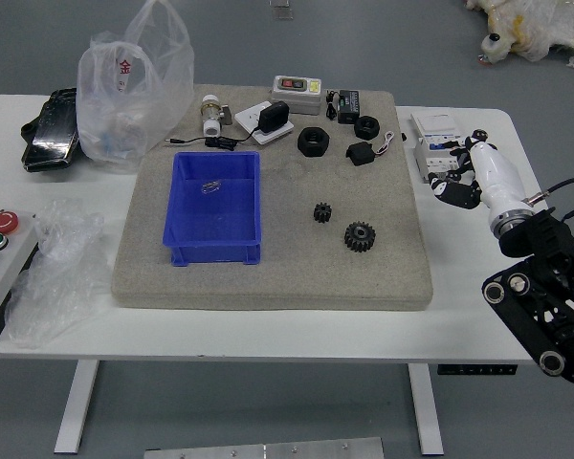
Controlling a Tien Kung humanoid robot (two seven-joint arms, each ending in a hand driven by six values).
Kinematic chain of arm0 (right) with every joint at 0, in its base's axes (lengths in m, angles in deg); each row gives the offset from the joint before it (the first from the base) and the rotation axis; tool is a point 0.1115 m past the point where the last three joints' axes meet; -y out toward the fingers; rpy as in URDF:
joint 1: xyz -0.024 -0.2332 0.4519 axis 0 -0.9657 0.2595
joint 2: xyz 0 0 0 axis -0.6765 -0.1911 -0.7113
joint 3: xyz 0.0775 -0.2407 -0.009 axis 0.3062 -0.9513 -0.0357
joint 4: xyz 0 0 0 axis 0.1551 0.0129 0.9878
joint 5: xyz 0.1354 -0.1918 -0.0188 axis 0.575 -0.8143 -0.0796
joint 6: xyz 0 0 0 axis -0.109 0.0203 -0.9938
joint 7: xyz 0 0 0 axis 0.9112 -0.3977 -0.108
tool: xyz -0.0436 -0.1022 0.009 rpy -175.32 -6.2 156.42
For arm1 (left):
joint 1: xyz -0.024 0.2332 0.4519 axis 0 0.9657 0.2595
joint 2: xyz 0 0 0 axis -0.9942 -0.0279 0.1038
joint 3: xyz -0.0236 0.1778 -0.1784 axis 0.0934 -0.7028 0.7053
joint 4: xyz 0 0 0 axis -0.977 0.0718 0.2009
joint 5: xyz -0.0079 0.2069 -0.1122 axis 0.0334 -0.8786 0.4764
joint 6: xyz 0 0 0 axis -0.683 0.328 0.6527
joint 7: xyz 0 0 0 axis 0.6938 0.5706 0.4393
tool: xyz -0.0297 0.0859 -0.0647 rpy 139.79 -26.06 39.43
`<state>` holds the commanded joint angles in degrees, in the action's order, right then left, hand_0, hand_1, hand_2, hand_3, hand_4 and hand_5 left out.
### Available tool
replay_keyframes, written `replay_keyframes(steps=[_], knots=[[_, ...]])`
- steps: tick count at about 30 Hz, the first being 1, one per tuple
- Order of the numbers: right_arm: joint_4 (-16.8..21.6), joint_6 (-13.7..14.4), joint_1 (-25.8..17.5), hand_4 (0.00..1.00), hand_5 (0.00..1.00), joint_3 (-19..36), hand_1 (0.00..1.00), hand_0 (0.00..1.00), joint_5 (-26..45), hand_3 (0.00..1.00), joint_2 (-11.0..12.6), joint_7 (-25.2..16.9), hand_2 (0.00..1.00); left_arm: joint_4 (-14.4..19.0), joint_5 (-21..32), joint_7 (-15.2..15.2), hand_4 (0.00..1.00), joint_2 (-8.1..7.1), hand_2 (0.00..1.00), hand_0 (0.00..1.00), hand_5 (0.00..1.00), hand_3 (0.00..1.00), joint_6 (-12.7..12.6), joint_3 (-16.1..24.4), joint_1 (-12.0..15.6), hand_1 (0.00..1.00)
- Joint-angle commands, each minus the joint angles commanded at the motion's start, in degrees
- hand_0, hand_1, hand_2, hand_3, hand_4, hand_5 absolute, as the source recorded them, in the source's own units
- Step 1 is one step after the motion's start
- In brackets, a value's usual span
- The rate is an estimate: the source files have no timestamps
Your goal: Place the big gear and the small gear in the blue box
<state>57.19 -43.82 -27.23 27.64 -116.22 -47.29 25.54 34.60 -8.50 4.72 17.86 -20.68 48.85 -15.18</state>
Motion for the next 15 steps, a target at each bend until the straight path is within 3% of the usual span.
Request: replay_keyframes(steps=[15], knots=[[-0.35, -0.83, 0.67, 0.745, 0.221, -2.46, 0.49, 0.275, 1.56, 0.805, -0.19, 1.58, 0.803, 0.08, 0.44, 0.17, 0.649, -0.07, 0.594, 0.641, 0.306, 0.647, -0.22, 0.01, 0.21, 0.613]])
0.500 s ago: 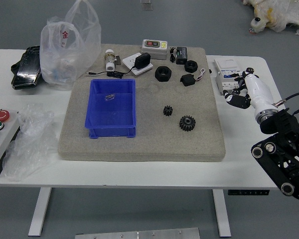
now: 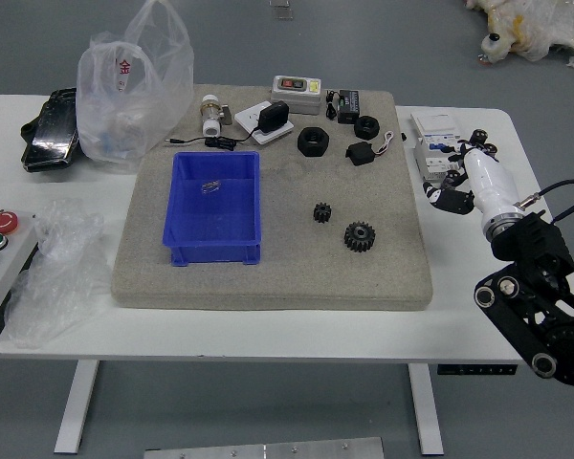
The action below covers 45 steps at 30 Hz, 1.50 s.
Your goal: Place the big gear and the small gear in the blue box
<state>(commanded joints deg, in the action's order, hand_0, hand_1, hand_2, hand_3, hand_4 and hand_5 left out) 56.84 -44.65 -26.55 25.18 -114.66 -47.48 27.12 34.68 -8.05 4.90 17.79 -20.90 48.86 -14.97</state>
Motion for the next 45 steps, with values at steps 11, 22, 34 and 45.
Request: replay_keyframes(steps=[11, 22, 34, 45], knots=[[-3.22, -0.51, 4.99, 0.768, 0.225, -7.57, 0.482, 0.27, 3.66, 0.807, -1.74, -0.16, 0.809, 0.08, 0.03, 0.43, 0.649, 0.21, 0.596, 0.641, 0.304, 0.647, -0.02, 0.23, 0.0, 0.615], [-3.77, -1.32, 10.18, 0.776, 0.238, -17.12, 0.476, 0.265, 6.84, 0.808, -3.6, 0.36, 0.81, 0.16, -0.46, 0.65, 0.649, 0.08, 0.589, 0.642, 0.302, 0.648, 0.0, 0.6, -0.05, 0.615], [-12.39, -2.55, 19.15, 0.786, 0.253, -28.57, 0.469, 0.259, 11.34, 0.806, -7.41, 0.39, 0.801, 0.28, -1.6, 1.21, 0.647, 0.08, 0.583, 0.642, 0.3, 0.649, 0.16, 1.46, -0.22, 0.615], [-18.04, -2.81, 22.22, 0.789, 0.254, -34.04, 0.463, 0.258, 15.12, 0.806, -9.24, -0.31, 0.795, 0.38, -2.15, 1.54, 0.647, 0.13, 0.583, 0.643, 0.299, 0.649, 0.2, 1.88, -0.19, 0.616]])
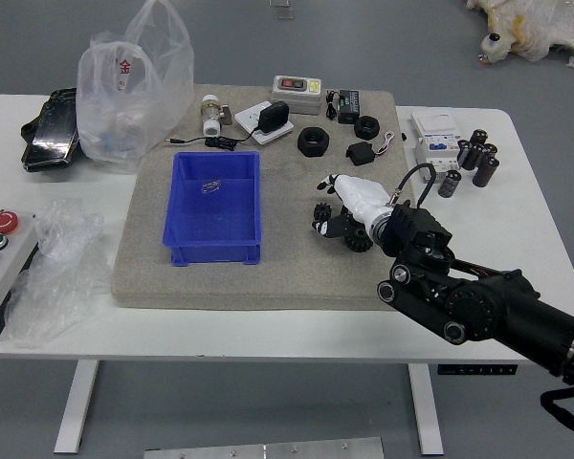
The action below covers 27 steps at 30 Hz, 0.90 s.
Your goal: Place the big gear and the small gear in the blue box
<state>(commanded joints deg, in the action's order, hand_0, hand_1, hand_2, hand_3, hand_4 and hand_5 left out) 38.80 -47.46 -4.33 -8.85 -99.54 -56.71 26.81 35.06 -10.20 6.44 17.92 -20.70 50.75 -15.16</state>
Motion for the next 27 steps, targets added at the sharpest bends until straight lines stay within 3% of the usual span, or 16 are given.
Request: replay_keyframes(steps=[1, 6, 7, 11, 12, 18, 19, 27], knots=[[-0.4, 0.06, 0.18, 0.78, 0.273, -0.36, 0.44, 0.248, 0.3, 0.773, -0.17, -0.12, 0.659, 0.0, 0.01, -0.01, 0.646, 0.01, 0.583, 0.643, 0.298, 0.649, 0.0, 0.0, -0.02, 0.616], [-2.03, 0.99, 1.19, 0.78, 0.273, -2.46, 0.44, 0.248, 1.97, 0.773, -0.99, -1.09, 0.659, 0.03, -0.19, 0.13, 0.646, 0.09, 0.583, 0.643, 0.298, 0.649, 0.03, 0.19, -0.07, 0.616], [-2.38, 1.24, 1.38, 0.529, 0.149, -2.86, 0.414, 0.239, 2.19, 0.651, -1.18, -1.28, 0.495, 0.03, -0.3, 0.2, 0.645, 0.12, 0.582, 0.643, 0.299, 0.648, 0.05, 0.27, -0.06, 0.615], [-3.45, 1.73, 1.63, 0.529, 0.149, -3.83, 0.414, 0.239, 2.52, 0.651, -1.63, -1.65, 0.495, 0.02, -0.36, 0.17, 0.645, 0.19, 0.582, 0.643, 0.299, 0.648, 0.1, 0.26, -0.14, 0.615], [-3.6, 1.75, 1.61, 0.355, 0.002, -4.07, 0.406, 0.238, 2.56, 0.551, -1.64, -1.68, 0.397, 0.01, -0.23, 0.07, 0.644, 0.17, 0.582, 0.643, 0.298, 0.648, 0.08, 0.13, -0.17, 0.615], [-3.6, 1.91, 1.42, 0.355, 0.002, -4.87, 0.406, 0.238, 2.68, 0.551, -1.38, -1.79, 0.397, 0.0, -0.02, -0.03, 0.644, 0.13, 0.582, 0.643, 0.298, 0.648, 0.03, -0.03, -0.17, 0.615], [-3.48, 2.06, 1.4, 0.231, 0.002, -4.88, 0.393, 0.23, 2.63, 0.39, -1.33, -1.87, 0.308, 0.0, -0.02, -0.01, 0.644, 0.15, 0.582, 0.643, 0.298, 0.648, 0.03, -0.01, -0.16, 0.615], [-1.11, 3.95, 1.9, 0.191, 0.002, -2.95, 0.391, 0.222, 0.54, 0.353, -0.32, -2.59, 0.308, 0.0, 0.1, -0.11, 0.644, 0.12, 0.582, 0.643, 0.298, 0.647, 0.03, -0.11, -0.22, 0.615]])
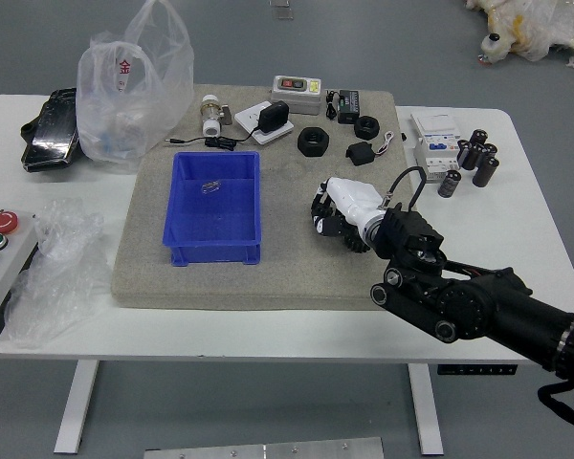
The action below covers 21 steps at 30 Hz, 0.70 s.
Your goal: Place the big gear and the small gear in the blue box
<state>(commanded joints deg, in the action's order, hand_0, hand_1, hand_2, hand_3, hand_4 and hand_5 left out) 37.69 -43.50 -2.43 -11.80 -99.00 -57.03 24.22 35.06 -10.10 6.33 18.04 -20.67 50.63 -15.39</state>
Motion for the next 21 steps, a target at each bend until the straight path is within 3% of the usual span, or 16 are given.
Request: replay_keyframes(steps=[9, 16, 21], knots=[[6.65, 3.05, 2.55, 0.183, 0.002, 1.42, 0.392, 0.219, -3.1, 0.347, 0.76, -1.59, 0.3, 0.09, -0.64, 0.34, 0.643, -0.27, 0.582, 0.642, 0.298, 0.646, 0.07, 0.53, 0.07, 0.612], [12.17, 4.13, 5.63, 0.185, 0.002, -1.95, 0.395, 0.222, -3.52, 0.348, -1.21, -3.58, 0.3, 0.16, -0.88, 0.52, 0.644, -0.35, 0.583, 0.642, 0.3, 0.646, 0.07, 0.74, 0.01, 0.615], [13.86, 3.49, 7.57, 0.185, 0.002, -6.04, 0.395, 0.222, -1.57, 0.348, -3.13, -6.75, 0.3, 0.24, -1.36, 0.85, 0.644, -0.39, 0.583, 0.642, 0.3, 0.646, 0.13, 1.16, -0.02, 0.615]])
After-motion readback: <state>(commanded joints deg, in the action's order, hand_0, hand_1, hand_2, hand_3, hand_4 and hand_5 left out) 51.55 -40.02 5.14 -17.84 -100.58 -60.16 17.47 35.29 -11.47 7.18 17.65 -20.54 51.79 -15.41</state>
